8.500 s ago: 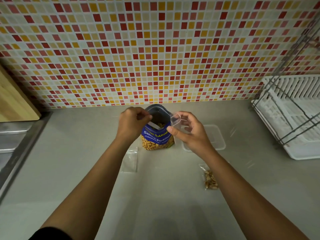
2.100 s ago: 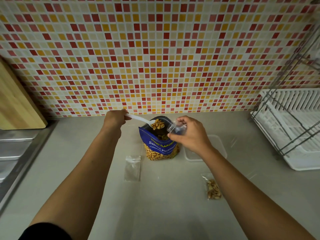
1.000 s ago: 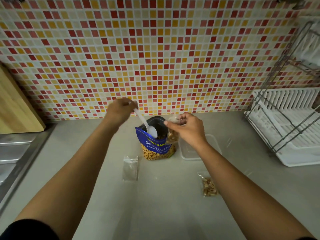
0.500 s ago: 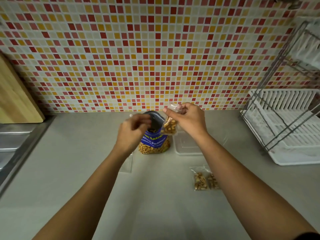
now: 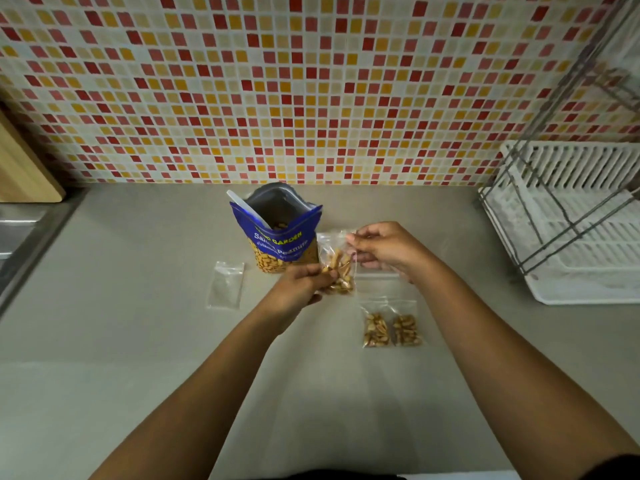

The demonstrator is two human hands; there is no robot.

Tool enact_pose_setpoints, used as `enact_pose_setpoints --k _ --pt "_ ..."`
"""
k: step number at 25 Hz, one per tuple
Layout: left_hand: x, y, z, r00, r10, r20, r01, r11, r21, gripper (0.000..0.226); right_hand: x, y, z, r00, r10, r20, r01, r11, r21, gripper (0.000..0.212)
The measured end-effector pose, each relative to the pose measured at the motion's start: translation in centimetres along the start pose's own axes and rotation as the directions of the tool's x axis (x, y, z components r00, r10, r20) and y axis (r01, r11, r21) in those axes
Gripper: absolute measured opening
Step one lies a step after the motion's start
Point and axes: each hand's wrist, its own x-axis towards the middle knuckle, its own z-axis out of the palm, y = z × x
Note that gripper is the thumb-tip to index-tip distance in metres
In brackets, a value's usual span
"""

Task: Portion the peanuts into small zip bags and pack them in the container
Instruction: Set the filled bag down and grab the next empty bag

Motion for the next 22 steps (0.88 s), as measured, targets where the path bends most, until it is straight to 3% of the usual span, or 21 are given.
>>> enact_pose_setpoints --k 4,6,9,14,16,19,22 --pt "1.5 -5.9 2.2 0.986 -0.135 -0.101 0.147 0.981 0.126 0.009 1.6 7.3 -0.2 0.994 -0.025 -0.103 -0.016 0.926 -0.377 0.026" --pt "2.3 -8.0 3.2 0.961 -0.134 -0.241 0.195 0.948 0.25 0.022 2.2 10.3 0.4 0.981 -0.09 -0.174 -0.005 0.877 -0.481 0.022" --pt "2.6 -9.2 4.5 0.937 -0.046 -0.347 0.2 0.884 0.423 0.023 2.4 13.2 1.7 0.955 -0.142 -0.26 -0.026 0.834 -0.551 0.017" --pt "2.7 -9.0 4.9 0.941 0.027 -0.338 0.202 0.756 0.622 0.032 2.5 14.0 2.3 0.919 -0.275 -0.282 0.011 0.733 -0.68 0.023" --pt "2.9 -8.5 3.8 0.938 0.025 -0.347 0.204 0.767 0.608 0.037 2.4 13.1 2.1 0.9 -0.316 -0.301 0.03 0.732 -0.681 0.029" --pt "3.0 -7.5 0.7 0.916 0.103 -0.387 0.159 0.794 0.587 0.022 1.9 11.1 2.6 0.84 -0.443 -0.313 0.135 0.729 -0.671 0.022" --pt "2.6 -7.2 -4.3 0.865 0.19 -0.465 0.139 0.798 0.586 0.017 1.4 9.7 6.4 0.825 -0.52 -0.223 0.263 0.702 -0.662 0.016"
